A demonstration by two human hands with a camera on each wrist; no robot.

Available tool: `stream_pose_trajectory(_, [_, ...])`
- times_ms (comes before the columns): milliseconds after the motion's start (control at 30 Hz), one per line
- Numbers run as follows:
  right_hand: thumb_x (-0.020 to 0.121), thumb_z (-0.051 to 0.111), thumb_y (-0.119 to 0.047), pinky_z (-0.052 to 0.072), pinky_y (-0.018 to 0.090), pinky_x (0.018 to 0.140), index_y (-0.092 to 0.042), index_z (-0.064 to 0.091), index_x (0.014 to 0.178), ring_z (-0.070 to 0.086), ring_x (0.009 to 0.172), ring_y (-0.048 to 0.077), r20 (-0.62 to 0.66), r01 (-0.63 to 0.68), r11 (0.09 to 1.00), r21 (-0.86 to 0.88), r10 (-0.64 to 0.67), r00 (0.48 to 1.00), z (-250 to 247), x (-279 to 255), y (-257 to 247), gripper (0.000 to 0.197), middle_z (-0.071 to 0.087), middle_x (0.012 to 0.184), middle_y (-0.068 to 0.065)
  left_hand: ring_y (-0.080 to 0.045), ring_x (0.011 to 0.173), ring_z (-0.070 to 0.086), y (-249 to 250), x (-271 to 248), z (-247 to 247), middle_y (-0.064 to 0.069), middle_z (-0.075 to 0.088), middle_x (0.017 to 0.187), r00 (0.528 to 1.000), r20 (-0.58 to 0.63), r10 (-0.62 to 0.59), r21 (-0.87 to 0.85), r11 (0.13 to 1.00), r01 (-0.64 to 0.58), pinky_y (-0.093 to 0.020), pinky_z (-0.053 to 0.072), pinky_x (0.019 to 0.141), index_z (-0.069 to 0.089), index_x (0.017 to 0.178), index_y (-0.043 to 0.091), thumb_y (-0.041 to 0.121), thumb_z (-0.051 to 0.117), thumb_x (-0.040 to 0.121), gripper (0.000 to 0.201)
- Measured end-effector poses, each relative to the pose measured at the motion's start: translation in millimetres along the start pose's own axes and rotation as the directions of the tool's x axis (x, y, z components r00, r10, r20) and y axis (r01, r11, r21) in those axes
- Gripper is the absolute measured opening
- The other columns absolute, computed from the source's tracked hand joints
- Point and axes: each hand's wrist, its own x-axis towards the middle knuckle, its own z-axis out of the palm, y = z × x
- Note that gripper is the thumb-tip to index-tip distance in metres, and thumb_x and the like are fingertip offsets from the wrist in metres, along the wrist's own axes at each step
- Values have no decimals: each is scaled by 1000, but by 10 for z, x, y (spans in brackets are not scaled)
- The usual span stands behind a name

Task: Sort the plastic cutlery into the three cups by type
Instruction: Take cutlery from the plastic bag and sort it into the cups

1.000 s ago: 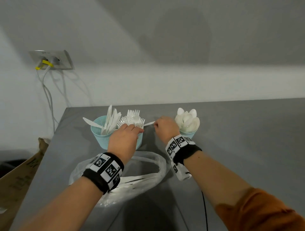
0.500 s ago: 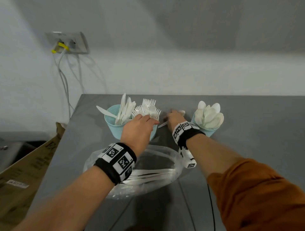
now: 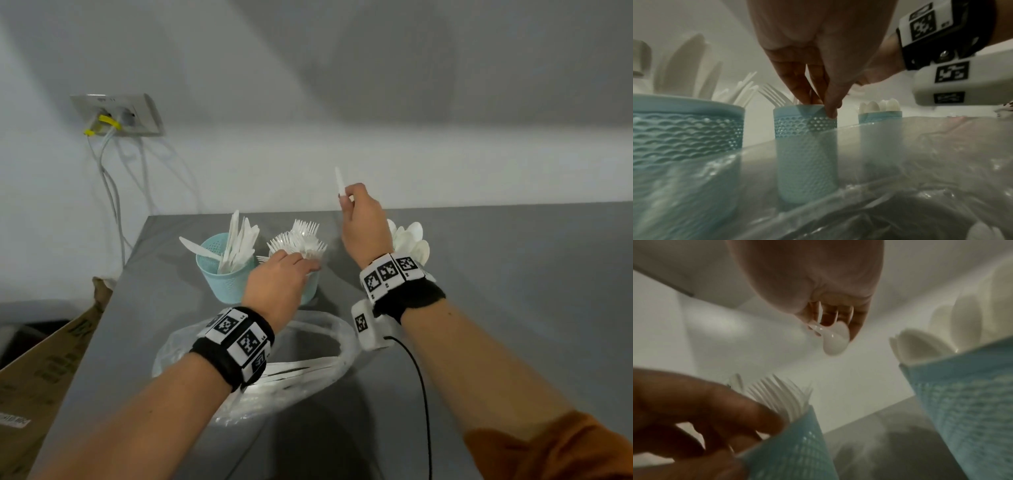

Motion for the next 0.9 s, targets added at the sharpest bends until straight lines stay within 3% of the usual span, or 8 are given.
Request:
stream_pose_trajectory(133, [101, 35, -32, 39, 33, 66, -15, 51, 112, 47, 71, 20, 8, -14, 994, 106, 13, 1000, -310, -53, 37, 25, 51, 83, 1, -20, 90, 58, 166, 91, 0, 7, 67, 94, 997, 81, -20, -20, 1000, 21, -38, 55, 63, 68, 105, 29, 8, 68, 79, 33])
stream_pose_trajectory(233, [98, 38, -36, 46, 37, 75, -24, 58, 108, 54, 76, 23, 91, -98, 989, -114, 109, 990, -568, -93, 143, 26, 53, 96, 5, -19, 103, 53, 249, 141, -34, 7, 64, 109, 989, 149, -18, -10, 1000, 20, -37, 53, 76, 62, 117, 31, 8, 57, 87, 38])
stream_pose_trajectory(367, [95, 38, -22, 42, 31, 72, -13, 68, 89, 52, 72, 27, 189, -179, 942, -282, 238, 953, -902, -136, 197, 31, 52, 115, 12, -19, 112, 47, 267, 174, -40, 6, 60, 117, 981, 195, -10, -9, 1000, 12, -34, 48, 84, 57, 125, 32, 5, 51, 90, 44])
stream_pose_trajectory(467, [93, 44, -8, 50, 32, 87, -10, 70, 107, 62, 93, 25, 183, -160, 952, -261, 211, 960, -1121, -126, 140, 30, 60, 124, 9, -20, 113, 46, 257, 156, -46, 4, 59, 117, 981, 194, 4, -4, 1000, -3, -34, 49, 84, 57, 125, 29, -2, 51, 86, 50])
stream_pose_trajectory(533, [91, 49, -4, 50, 31, 91, -12, 67, 110, 62, 102, 23, 145, -164, 959, -230, 200, 969, -1213, -124, 98, 27, 66, 115, 8, -21, 113, 45, 243, 127, -54, 2, 58, 116, 980, 196, 20, -12, 1000, -18, -35, 50, 83, 57, 126, 26, -6, 51, 83, 54])
stream_pose_trajectory(633, [85, 55, 0, 54, 37, 85, -15, 59, 108, 64, 93, 25, 105, -183, 953, -242, 214, 971, -1214, -140, 56, 28, 67, 102, 11, -21, 114, 43, 231, 102, -78, 1, 56, 117, 977, 212, 30, -1, 1000, -30, -34, 49, 83, 55, 128, 26, -7, 51, 81, 57])
stream_pose_trajectory(800, [90, 53, -7, 46, 35, 81, -5, 51, 115, 57, 105, 31, 321, -170, 890, -424, 323, 890, -856, -265, 198, 25, 59, 114, 16, -20, 115, 44, 227, 109, -107, 2, 57, 117, 977, 214, 4, -21, 1000, 0, -33, 48, 86, 55, 126, 28, -4, 51, 85, 52])
stream_pose_trajectory(900, [93, 50, -24, 45, 39, 86, -7, 49, 117, 53, 108, 33, 293, -236, 910, -341, 342, 893, -625, -405, 363, 29, 51, 121, 16, -19, 116, 43, 235, 105, -119, 3, 56, 119, 977, 211, -4, -19, 1000, 9, -32, 46, 88, 54, 127, 28, -1, 50, 88, 48])
